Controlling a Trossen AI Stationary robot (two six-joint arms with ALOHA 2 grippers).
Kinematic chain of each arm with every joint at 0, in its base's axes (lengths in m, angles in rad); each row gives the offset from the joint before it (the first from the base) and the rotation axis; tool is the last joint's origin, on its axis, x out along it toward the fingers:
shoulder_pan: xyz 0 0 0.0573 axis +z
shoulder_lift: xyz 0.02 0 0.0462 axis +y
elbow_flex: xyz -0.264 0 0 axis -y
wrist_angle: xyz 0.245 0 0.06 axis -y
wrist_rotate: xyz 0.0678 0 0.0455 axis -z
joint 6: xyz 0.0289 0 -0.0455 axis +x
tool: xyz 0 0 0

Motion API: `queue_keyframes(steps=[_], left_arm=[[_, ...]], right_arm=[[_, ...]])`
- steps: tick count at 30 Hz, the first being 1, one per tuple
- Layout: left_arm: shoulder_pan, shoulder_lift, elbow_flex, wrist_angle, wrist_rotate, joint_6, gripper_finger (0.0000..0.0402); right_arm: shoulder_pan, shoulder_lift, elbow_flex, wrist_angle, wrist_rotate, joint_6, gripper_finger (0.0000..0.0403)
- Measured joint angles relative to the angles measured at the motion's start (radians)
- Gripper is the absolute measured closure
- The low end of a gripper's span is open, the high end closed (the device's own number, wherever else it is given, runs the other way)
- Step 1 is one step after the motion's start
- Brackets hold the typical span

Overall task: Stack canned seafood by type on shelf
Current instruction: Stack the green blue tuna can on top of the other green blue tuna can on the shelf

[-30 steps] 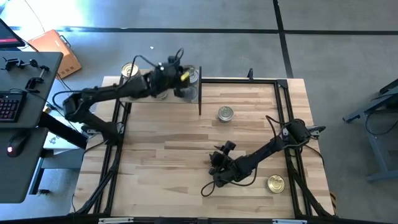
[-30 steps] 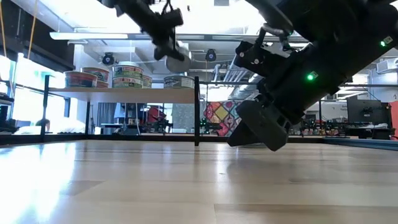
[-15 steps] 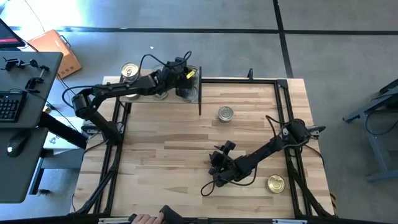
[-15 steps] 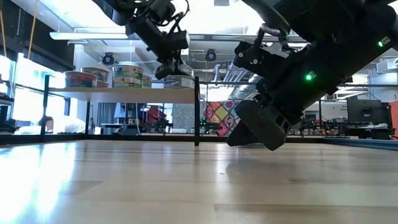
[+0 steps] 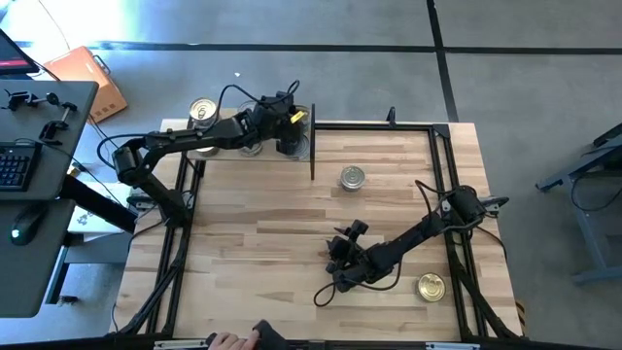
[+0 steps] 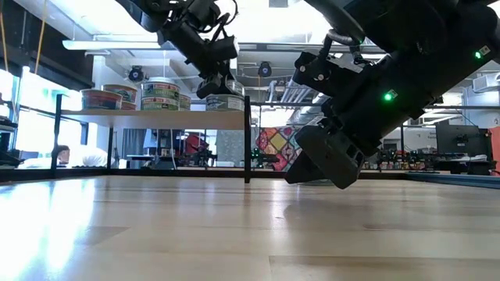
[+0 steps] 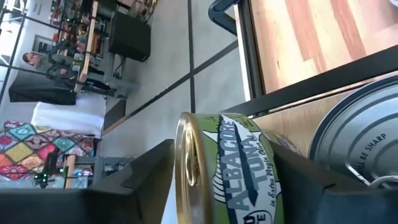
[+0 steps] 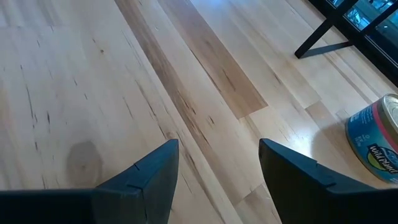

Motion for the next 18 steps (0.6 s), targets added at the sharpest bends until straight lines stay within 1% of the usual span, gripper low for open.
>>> queue_keyframes(steps=[5,9,18], left_arm=[[0.001,0.0,0.0,0.0,0.005,-0.002,0.0151],[0.009,0.0,0.0,0.009,0.052,-0.023,0.0137],[0.016,-0.001,0.0,0.023,0.065,-0.048,0.0135]], right_arm=[[0.0,0.0,0.0,0.0,0.0,0.0,0.0188],[0.0,0.0,0.0,0.001,0.0,0.001,0.0188],[0.0,0.0,0.0,0.005,-0.005,0.001,0.0188]])
